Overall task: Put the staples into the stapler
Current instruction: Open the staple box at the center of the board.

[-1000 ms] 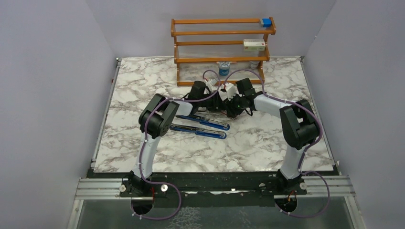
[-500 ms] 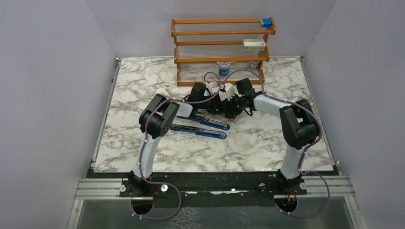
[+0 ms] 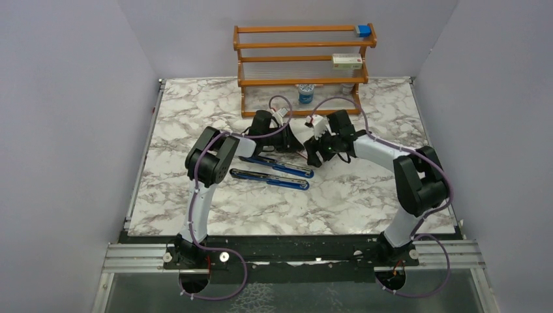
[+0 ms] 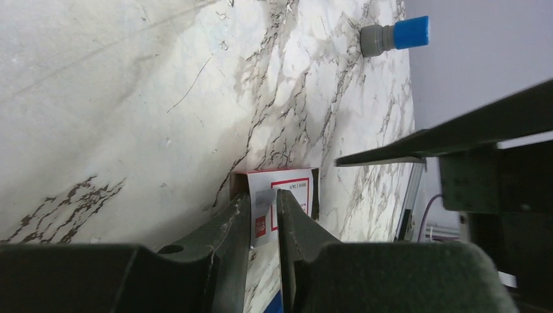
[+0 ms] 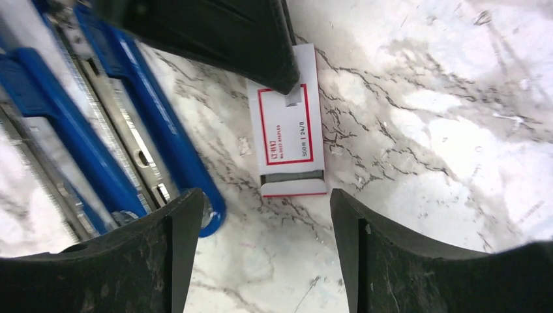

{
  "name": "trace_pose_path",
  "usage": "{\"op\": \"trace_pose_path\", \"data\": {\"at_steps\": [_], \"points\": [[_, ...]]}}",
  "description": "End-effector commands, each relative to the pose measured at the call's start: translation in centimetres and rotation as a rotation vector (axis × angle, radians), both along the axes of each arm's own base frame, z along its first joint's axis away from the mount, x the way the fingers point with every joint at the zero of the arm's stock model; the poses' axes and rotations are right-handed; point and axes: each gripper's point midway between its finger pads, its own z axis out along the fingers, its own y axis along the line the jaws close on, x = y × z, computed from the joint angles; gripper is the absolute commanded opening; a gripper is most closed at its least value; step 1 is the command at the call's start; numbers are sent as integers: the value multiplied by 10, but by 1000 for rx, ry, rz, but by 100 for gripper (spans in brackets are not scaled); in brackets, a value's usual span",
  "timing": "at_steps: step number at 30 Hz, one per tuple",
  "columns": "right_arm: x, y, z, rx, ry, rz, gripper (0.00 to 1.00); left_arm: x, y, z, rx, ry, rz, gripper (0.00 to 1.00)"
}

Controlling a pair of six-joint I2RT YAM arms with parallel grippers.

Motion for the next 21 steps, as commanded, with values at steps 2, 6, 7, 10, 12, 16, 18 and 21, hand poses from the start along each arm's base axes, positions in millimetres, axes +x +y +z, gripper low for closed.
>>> {"op": "trace_pose_path", "data": {"at_steps": [2, 6, 7, 10, 12, 16, 18, 21], "points": [[4, 15, 62, 162, -133, -40, 75, -3, 5, 3, 7, -2, -2, 24], [0, 12, 76, 243, -139, -174, 74, -1, 8, 4, 10, 0, 10, 22], [0, 9, 77, 259, -133, -221, 73, -1, 8, 4, 9, 2, 12, 21], [-5, 0, 68, 310, -95, -378, 71, -1, 8, 4, 7, 6, 21, 21], [-7, -6, 63, 342, -62, -492, 68, -1, 9, 5, 3, 11, 30, 20], [-11, -11, 56, 410, -13, -628, 58, -1, 10, 8, -18, 19, 68, 17], [-13, -9, 51, 436, 17, -660, 53, -1, 11, 10, -38, 26, 87, 15], [-15, -7, 43, 468, 70, -711, 47, -2, 11, 13, -64, 42, 111, 12]]}}
